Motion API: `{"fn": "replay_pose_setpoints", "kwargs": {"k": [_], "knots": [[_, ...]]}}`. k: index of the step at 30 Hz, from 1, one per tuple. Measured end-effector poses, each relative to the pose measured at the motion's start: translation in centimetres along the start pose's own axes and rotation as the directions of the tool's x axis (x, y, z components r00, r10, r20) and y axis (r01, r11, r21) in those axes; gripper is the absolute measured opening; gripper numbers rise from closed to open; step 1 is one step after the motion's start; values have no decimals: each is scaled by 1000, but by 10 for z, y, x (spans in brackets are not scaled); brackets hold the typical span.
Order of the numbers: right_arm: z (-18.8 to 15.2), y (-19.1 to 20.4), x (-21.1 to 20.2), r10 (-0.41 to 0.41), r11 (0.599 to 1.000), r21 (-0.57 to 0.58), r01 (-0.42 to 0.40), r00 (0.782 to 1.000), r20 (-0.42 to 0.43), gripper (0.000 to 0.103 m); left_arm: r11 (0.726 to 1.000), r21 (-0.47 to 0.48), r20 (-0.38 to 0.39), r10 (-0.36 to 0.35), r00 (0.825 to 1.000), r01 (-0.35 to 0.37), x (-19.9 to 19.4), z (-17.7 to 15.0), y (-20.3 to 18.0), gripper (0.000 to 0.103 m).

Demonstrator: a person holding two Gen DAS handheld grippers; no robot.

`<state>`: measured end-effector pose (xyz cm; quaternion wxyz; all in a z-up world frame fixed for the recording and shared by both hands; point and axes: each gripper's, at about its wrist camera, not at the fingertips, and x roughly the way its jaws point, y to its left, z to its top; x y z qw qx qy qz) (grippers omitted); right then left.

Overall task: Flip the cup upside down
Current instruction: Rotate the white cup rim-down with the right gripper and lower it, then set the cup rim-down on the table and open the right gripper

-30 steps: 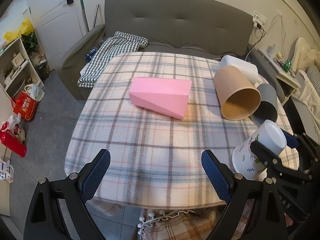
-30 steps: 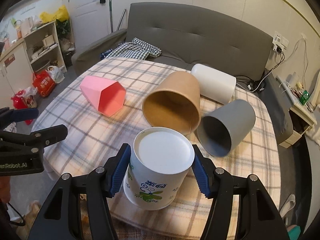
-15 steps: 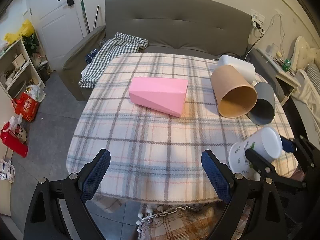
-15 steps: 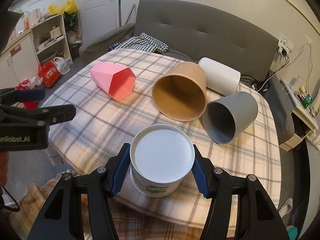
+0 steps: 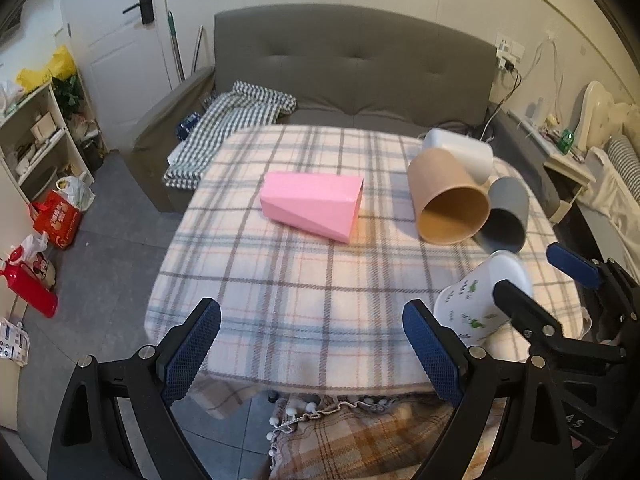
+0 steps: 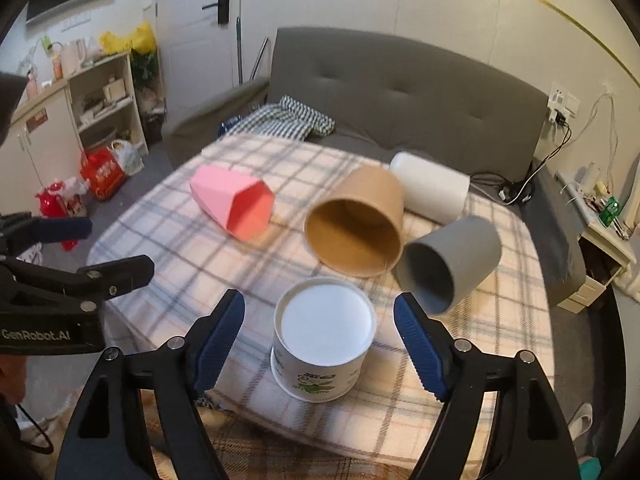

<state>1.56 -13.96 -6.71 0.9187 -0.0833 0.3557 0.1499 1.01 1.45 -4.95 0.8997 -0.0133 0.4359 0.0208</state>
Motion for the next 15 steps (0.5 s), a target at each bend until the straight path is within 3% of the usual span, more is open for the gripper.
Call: {"fn": "replay_pose_setpoints", "kwargs": {"k": [6,13,15], "knots": [[-2,-12,-44,-10,999,52,6,997,75,78,1000,4,93,-8,996,8,-35,-6,-13,95],[-26,-26,-82,-50,996,85,41,992,116,81,1000,14,228,-7,974,4,-67,-25,-35,95],[-35,-32,-88,-60,994,99,49,992,113,83,1000,13,259,0,966,-4,-73,-29,-40,102]]}}
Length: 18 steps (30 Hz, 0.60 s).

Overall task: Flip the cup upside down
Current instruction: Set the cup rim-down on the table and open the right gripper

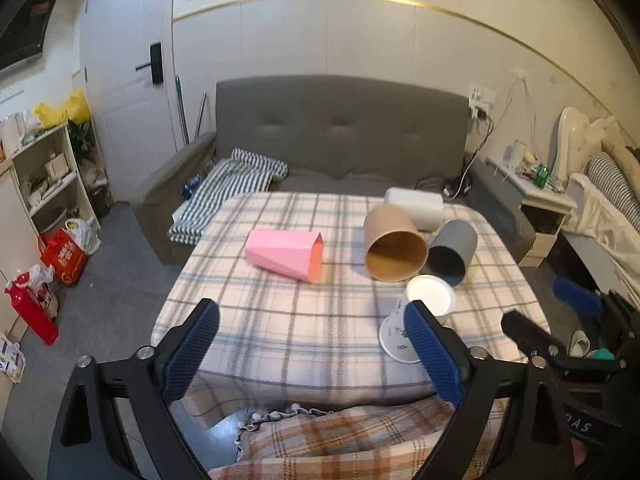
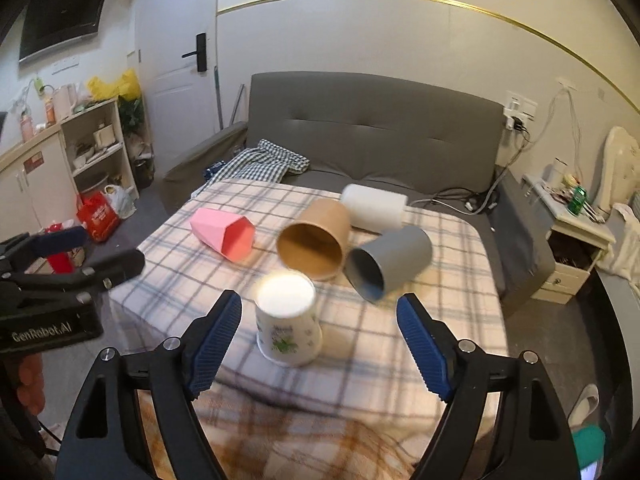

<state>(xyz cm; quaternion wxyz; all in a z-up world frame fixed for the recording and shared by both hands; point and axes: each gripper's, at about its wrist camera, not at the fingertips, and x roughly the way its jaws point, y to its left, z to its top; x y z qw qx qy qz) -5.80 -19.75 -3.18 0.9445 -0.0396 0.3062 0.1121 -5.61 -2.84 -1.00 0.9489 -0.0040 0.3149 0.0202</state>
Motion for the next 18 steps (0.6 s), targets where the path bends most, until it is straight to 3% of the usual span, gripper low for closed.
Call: {"fn": "replay_pose_setpoints", "kwargs": {"k": [10,18], "knots": [[-24,-27,-22,-56,994,96,55,998,8,103,1000,26,70,1,998,-3,-18,-11,-13,103],[-27,-28,-27,-58,994,96,57,998,11,103,1000,13,76,25,997,-26,-23,-18,-13,103]]}}
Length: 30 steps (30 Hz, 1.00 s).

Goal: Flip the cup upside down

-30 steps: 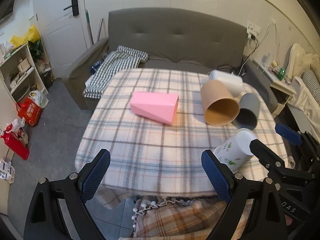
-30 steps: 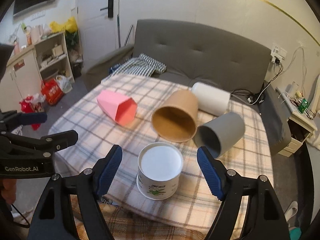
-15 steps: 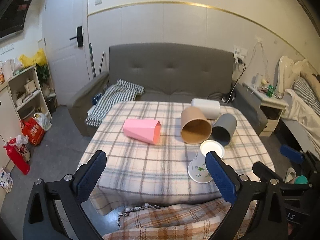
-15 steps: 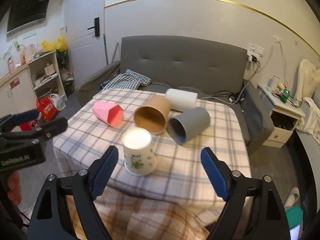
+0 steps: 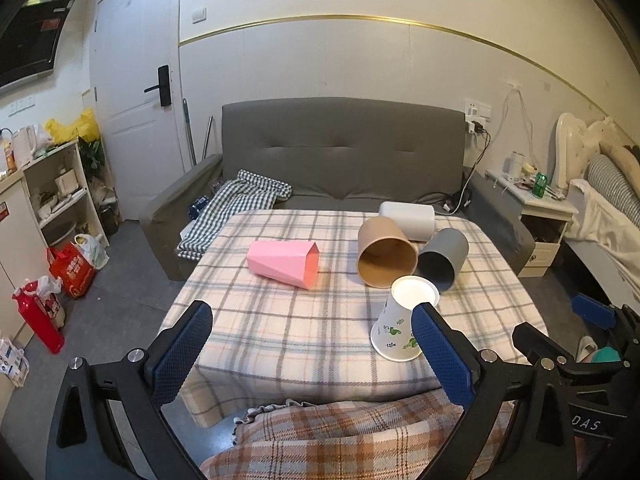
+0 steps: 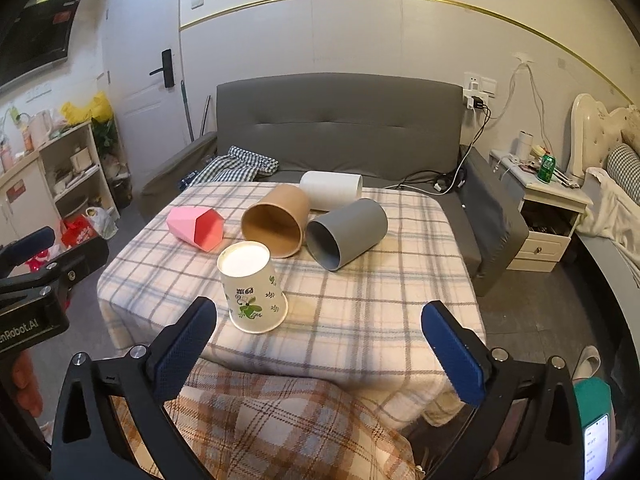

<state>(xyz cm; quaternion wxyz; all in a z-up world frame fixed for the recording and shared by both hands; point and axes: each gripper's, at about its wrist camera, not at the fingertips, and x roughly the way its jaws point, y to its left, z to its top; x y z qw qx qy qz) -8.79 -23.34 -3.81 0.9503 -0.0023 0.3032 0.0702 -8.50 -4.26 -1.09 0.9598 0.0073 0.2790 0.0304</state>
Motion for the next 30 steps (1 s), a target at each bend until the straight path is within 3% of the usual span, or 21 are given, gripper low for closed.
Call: {"fn": "replay_pose_setpoints", "kwargs": {"k": [30], "knots": [[-4,3,2,2,1000,-7,-2,1000,-26,103,1000,9,-8,18,1000,-17,1,-6,-3,103]]}}
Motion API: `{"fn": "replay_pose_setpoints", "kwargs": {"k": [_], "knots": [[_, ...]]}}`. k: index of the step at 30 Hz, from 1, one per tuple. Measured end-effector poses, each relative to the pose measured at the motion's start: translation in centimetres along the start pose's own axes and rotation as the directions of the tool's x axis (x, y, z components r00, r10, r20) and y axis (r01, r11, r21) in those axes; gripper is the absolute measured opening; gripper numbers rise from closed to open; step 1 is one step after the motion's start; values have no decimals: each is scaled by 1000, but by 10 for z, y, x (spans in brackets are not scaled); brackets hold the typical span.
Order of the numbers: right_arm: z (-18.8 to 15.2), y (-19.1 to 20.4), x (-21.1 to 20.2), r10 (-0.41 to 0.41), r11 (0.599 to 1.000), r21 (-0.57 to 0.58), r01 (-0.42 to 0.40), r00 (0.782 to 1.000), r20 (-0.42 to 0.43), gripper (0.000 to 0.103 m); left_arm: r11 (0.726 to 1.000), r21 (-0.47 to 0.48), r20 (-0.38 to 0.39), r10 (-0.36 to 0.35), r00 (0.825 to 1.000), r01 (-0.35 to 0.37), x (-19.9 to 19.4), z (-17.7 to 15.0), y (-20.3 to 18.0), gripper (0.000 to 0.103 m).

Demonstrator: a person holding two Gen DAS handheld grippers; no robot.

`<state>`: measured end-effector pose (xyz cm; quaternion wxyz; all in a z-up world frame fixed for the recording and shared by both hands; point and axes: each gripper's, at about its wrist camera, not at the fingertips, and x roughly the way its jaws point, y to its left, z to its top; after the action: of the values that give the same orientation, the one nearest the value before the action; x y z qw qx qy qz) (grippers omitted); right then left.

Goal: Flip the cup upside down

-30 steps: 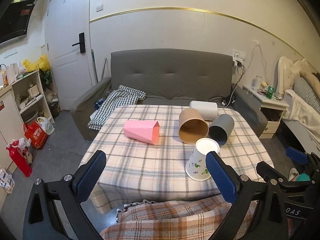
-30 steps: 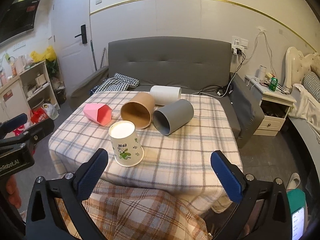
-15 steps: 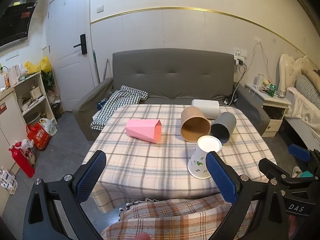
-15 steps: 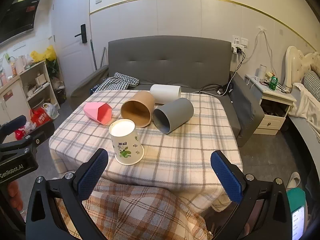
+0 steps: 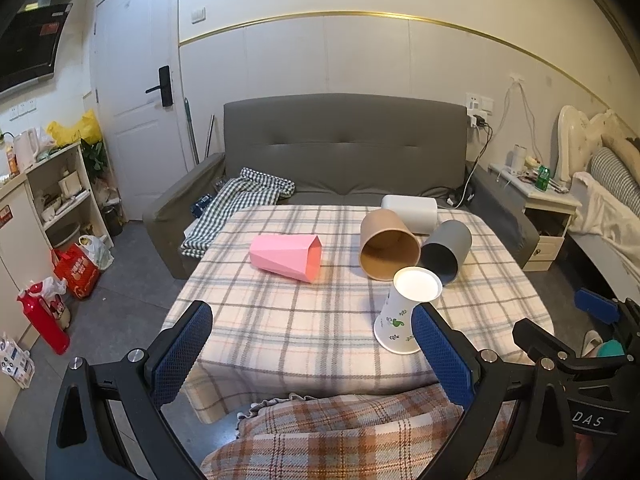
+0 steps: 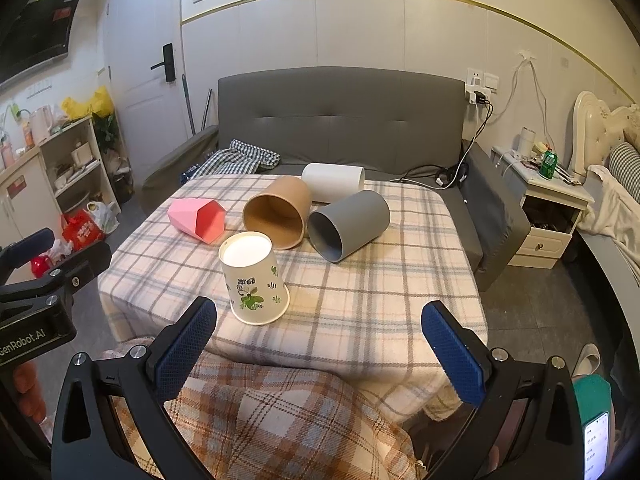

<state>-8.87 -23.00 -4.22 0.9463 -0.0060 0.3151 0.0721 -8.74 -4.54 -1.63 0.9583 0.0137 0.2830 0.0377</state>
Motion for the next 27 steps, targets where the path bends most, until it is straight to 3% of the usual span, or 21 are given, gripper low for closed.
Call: {"fn": "replay_pose_setpoints", "kwargs": {"k": [27], "knots": [[-6,4,5,5,1000,1,-5,1000,-15,103,1000,11,-18,-15,1000,15,2,-6,-3,103]]}}
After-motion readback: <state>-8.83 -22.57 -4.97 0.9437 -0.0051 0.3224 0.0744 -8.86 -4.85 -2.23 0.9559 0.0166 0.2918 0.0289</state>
